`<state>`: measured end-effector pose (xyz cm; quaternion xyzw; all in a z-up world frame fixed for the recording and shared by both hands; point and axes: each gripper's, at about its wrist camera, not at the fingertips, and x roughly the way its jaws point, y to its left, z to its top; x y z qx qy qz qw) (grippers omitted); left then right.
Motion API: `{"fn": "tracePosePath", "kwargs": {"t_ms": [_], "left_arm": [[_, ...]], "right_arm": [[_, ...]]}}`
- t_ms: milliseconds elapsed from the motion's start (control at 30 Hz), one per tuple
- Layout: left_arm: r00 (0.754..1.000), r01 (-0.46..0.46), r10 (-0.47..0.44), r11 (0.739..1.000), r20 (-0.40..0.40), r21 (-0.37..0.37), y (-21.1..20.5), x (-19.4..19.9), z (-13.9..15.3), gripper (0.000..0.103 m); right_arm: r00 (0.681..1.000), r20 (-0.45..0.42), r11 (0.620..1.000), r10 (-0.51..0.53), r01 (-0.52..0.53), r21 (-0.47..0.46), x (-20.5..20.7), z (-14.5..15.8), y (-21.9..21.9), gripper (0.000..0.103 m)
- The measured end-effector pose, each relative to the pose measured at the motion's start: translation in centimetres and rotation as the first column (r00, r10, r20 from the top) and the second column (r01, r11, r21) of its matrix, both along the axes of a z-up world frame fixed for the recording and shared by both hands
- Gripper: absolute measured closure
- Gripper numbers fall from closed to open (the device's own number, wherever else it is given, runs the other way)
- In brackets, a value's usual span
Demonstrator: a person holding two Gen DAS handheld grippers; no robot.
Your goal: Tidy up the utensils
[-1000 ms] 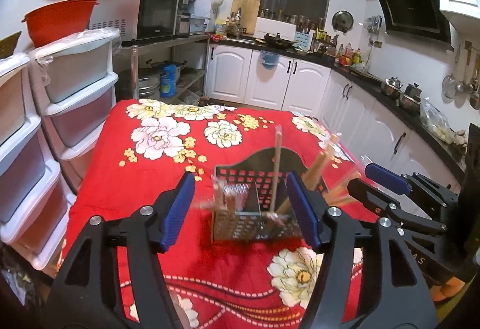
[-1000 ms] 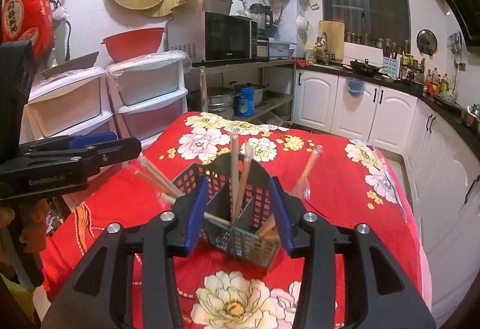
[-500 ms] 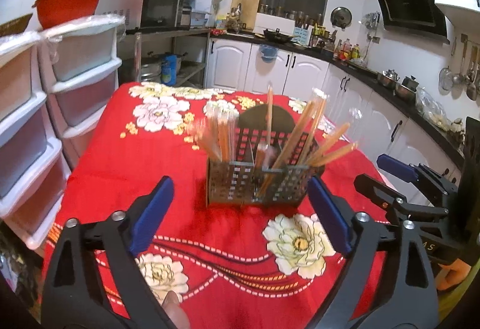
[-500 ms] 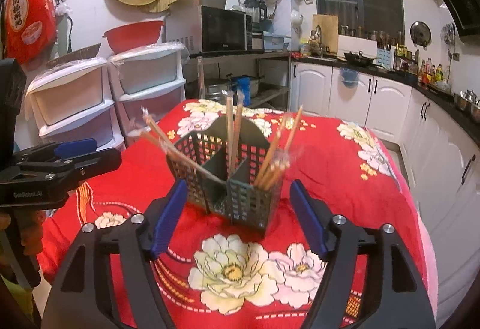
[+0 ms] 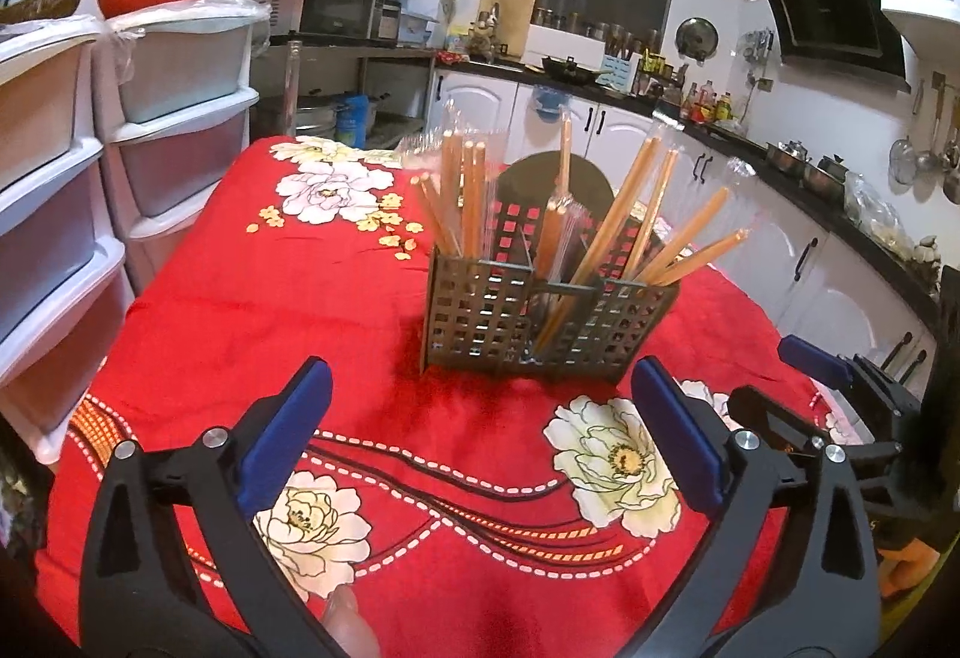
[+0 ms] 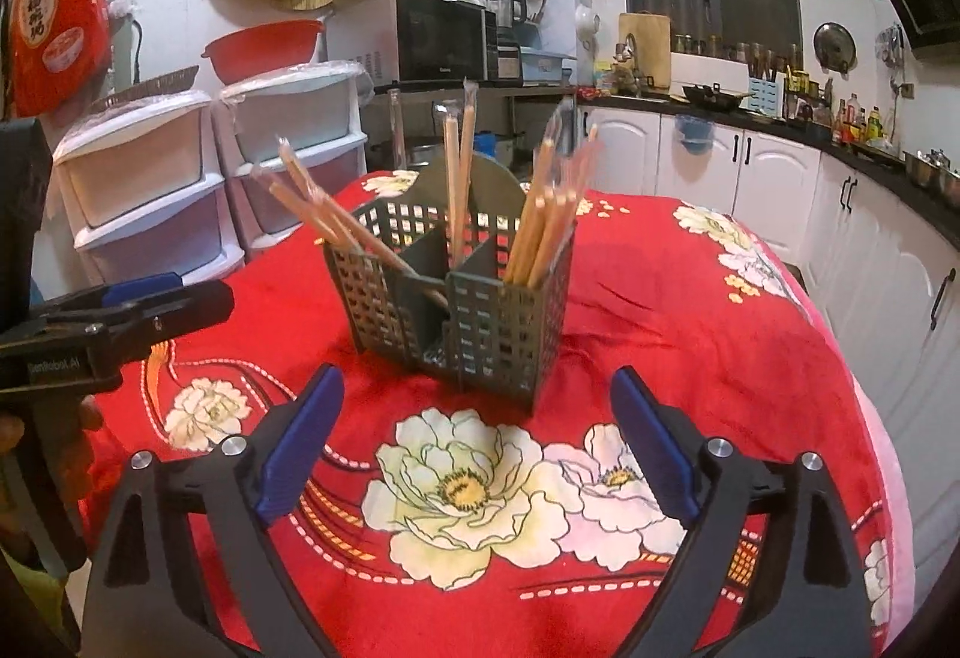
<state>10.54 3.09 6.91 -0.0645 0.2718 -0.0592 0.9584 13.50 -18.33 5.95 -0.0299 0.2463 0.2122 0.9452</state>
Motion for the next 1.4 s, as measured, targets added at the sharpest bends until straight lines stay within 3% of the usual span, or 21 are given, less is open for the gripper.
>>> {"fn": "tracePosePath", "kwargs": {"t_ms": [567, 1400], "left_arm": [[0.995, -0.036, 0.032, 0.998, 0.09, 0.042, -0.8, -0.2, -3.0, 0.012], [0.994, -0.064, 0.059, 0.997, 0.087, 0.054, -0.8, 0.2, -5.0, 0.011]], "right_arm": [[0.988, 0.11, 0.994, -0.106, 0.106, 0.004, -0.2, -3.1, -1.2, 0.008], [0.987, 0.088, 0.99, -0.136, 0.138, -0.01, 0.5, -4.3, -1.0, 0.007]]}}
